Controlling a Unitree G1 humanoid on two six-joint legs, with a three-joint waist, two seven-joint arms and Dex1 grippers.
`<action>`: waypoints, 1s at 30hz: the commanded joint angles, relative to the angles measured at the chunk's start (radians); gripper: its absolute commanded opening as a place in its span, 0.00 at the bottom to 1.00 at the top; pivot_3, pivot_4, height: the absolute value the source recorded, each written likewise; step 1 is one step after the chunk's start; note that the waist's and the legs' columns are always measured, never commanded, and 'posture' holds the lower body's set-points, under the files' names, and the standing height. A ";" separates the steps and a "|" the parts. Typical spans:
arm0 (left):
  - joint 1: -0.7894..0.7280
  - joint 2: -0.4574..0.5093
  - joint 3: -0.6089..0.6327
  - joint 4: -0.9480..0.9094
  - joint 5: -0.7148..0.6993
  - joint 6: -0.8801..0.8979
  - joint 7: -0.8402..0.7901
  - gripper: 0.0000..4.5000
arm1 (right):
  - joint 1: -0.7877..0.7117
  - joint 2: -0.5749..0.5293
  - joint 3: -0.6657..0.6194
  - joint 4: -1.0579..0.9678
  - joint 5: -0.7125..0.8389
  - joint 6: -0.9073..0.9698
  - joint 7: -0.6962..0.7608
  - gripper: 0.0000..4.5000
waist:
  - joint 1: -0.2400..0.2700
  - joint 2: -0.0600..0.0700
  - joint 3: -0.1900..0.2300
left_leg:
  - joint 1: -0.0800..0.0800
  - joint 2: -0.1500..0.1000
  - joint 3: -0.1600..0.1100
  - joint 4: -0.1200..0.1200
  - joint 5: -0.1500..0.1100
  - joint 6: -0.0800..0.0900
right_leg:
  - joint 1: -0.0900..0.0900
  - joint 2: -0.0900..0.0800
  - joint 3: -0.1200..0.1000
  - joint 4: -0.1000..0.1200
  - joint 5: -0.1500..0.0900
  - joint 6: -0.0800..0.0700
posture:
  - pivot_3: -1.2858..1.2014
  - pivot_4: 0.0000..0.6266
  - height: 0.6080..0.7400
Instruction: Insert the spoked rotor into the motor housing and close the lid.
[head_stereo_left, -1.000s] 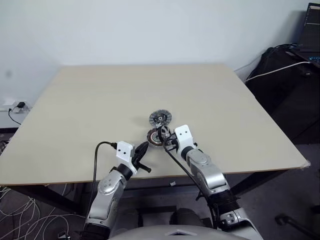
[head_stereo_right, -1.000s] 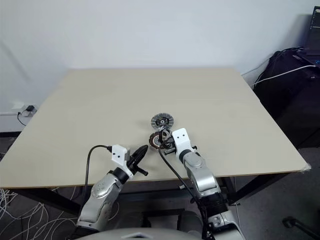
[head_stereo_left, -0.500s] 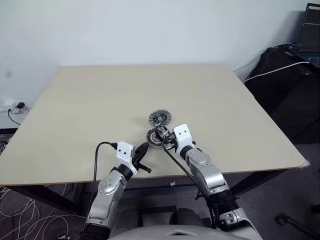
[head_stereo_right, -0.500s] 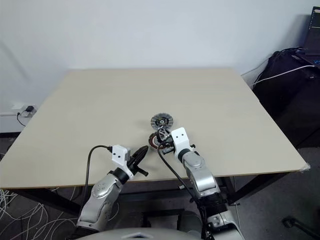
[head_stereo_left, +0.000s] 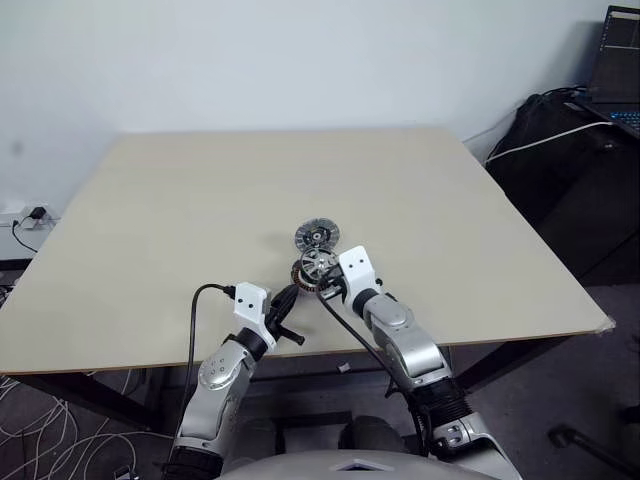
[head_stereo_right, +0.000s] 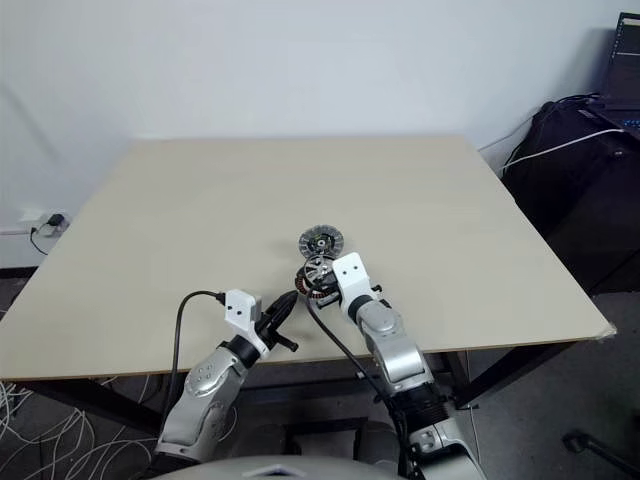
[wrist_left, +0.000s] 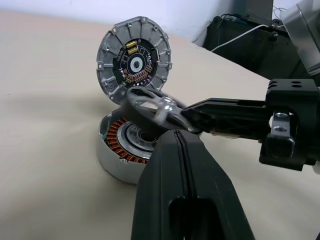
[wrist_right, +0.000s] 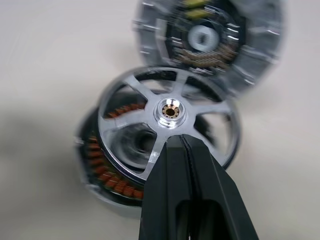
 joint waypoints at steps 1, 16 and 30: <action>-0.011 -0.007 0.007 -0.016 -0.014 0.000 0.003 0.01 | -0.027 0.014 0.015 -0.006 -0.004 -0.022 0.011 0.00 | 0.001 0.000 0.000 | 0.000 0.000 0.000 0.000 0.000 0.000 | 0.000 0.000 0.000 0.000 0.000 0.000 | 0.52 0.00 1.00; -0.018 -0.005 0.010 -0.012 -0.016 0.010 0.000 0.01 | 0.018 0.000 0.002 -0.149 0.010 -0.008 0.020 0.00 | 0.005 0.000 0.000 | 0.000 -0.001 0.000 0.000 0.000 0.000 | -0.002 -0.003 0.000 -0.001 0.000 0.000 | 0.52 0.00 1.00; -0.035 -0.005 0.006 0.001 -0.017 0.016 -0.015 0.01 | 0.024 0.006 -0.016 -0.229 -0.002 0.005 -0.045 0.00 | 0.008 0.000 0.000 | 0.000 -0.001 0.000 0.000 0.000 0.000 | -0.003 -0.003 -0.001 -0.001 0.000 0.000 | 0.52 0.00 1.00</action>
